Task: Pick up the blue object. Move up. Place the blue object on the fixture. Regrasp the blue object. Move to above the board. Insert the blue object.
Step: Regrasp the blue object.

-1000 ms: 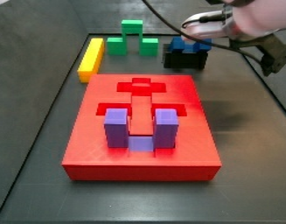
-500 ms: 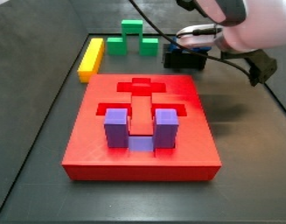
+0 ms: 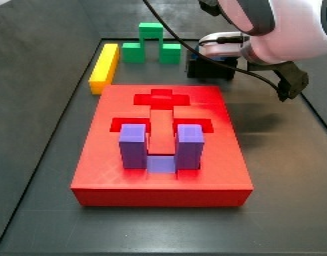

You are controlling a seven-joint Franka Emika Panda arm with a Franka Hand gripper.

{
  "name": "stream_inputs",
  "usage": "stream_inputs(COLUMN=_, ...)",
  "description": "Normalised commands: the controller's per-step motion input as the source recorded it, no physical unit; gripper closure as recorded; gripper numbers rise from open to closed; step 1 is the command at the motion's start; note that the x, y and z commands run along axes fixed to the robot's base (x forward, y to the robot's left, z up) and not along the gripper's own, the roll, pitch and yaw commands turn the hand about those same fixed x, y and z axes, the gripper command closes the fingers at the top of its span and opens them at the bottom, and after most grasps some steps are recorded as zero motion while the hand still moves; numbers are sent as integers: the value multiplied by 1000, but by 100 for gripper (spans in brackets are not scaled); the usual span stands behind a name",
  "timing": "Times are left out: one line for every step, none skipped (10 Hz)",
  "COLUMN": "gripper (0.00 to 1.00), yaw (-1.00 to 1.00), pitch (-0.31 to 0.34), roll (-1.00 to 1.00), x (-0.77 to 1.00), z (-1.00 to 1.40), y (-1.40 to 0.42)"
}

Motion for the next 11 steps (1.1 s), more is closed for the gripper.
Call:
stream_inputs(gripper=100, yaw=0, pitch=0, roll=0, x=0, z=0, y=0)
stream_inputs(gripper=100, yaw=0, pitch=0, roll=0, x=0, z=0, y=0)
stream_inputs(gripper=100, yaw=0, pitch=0, roll=0, x=0, z=0, y=0)
stream_inputs(gripper=100, yaw=0, pitch=0, roll=0, x=0, z=0, y=0)
stream_inputs(gripper=100, yaw=0, pitch=0, roll=0, x=0, z=0, y=0)
stream_inputs(gripper=100, yaw=0, pitch=0, roll=0, x=0, z=0, y=0)
stream_inputs(gripper=100, yaw=0, pitch=0, roll=0, x=0, z=0, y=0)
stream_inputs(gripper=100, yaw=0, pitch=0, roll=0, x=0, z=0, y=0)
stream_inputs(gripper=100, yaw=0, pitch=0, roll=0, x=0, z=0, y=0)
stream_inputs(gripper=100, yaw=0, pitch=0, roll=0, x=0, z=0, y=0)
stream_inputs(gripper=100, yaw=0, pitch=0, roll=0, x=0, z=0, y=0)
